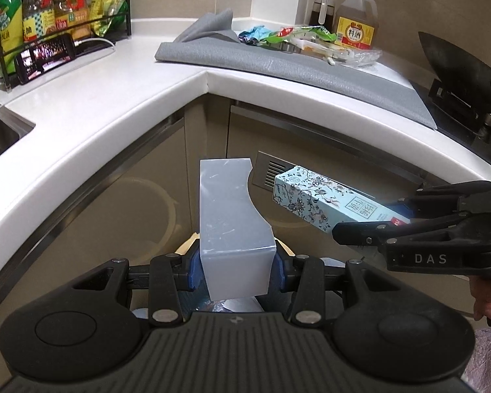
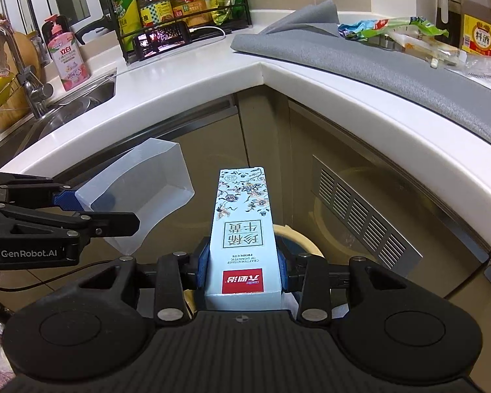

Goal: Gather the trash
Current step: 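Carry the plastic piece and blue box down into the cabinet over the bin with both tools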

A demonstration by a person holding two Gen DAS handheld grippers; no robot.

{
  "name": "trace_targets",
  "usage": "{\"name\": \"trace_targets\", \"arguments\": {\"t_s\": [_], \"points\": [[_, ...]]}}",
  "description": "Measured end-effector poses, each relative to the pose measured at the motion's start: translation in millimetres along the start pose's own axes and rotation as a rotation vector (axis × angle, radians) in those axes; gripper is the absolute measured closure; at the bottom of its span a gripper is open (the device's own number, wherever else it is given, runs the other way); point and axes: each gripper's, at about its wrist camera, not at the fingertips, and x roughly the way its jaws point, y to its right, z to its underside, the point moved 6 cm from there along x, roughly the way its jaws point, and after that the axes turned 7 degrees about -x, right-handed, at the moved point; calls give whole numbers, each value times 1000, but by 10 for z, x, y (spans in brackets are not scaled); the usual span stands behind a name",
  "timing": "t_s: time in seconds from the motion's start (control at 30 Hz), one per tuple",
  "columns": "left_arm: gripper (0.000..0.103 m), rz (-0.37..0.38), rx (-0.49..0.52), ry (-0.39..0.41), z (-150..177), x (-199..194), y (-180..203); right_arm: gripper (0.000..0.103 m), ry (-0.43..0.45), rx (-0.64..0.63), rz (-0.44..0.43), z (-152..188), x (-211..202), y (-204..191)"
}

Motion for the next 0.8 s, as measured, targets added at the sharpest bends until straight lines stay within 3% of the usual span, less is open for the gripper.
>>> {"name": "trace_targets", "arguments": {"t_s": [0.3,0.8], "points": [[57,5,-8,-33,28,153,-24,62,-21,0,10,-11,112,35],[57,24,-77,-183,153,669,-187,62,-168,107,-12,170,588,237]]}}
